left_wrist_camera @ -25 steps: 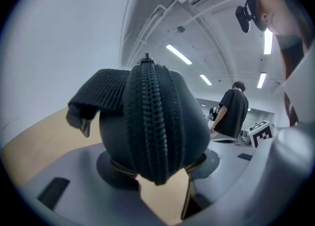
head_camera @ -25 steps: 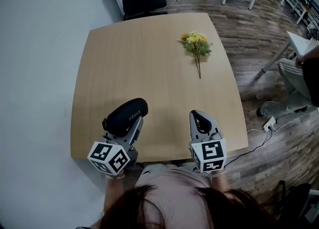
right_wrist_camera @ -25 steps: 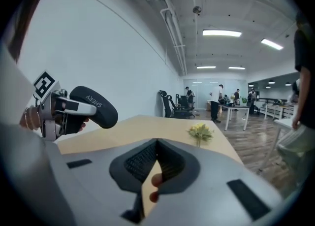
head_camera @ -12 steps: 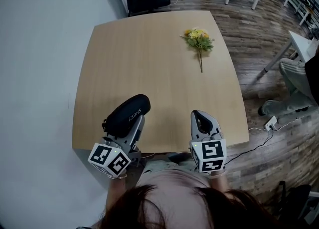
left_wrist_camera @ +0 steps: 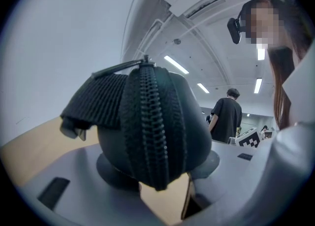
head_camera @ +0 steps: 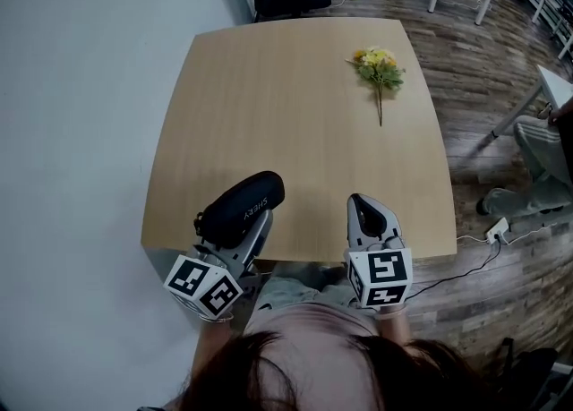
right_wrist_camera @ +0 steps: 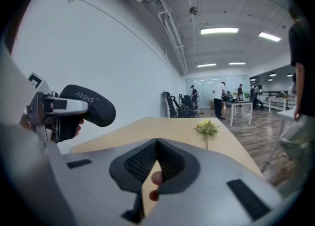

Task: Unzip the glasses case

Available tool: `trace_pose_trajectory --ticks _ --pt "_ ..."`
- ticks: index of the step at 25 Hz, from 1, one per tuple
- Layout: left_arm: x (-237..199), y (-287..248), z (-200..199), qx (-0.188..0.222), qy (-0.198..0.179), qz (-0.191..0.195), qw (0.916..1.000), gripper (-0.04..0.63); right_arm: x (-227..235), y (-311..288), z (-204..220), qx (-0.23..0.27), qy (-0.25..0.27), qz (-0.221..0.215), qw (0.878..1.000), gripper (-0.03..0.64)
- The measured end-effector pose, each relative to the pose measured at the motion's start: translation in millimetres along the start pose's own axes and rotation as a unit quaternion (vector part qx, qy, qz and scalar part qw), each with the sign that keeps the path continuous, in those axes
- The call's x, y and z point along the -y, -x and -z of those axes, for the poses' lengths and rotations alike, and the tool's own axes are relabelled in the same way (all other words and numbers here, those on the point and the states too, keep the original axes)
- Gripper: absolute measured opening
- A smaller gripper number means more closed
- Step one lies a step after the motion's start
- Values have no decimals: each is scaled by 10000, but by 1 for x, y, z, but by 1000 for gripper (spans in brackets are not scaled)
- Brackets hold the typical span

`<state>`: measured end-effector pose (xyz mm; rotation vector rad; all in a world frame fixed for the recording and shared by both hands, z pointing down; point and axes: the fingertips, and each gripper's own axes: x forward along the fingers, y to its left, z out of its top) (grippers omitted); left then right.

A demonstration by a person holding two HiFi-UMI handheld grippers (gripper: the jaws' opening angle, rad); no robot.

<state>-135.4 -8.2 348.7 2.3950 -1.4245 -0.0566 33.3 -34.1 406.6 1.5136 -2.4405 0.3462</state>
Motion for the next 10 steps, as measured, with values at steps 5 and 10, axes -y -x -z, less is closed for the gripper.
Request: trace_pose_trajectory --ticks 5,10 --pt "0 9 -3 -18 -15 -98 9999 222 -6 1 -1 42 -71 -78 9999 15" --pt "1 8 -7 -116 -58 -112 9999 222 -6 5 -5 70 -147 -63 9998 15"
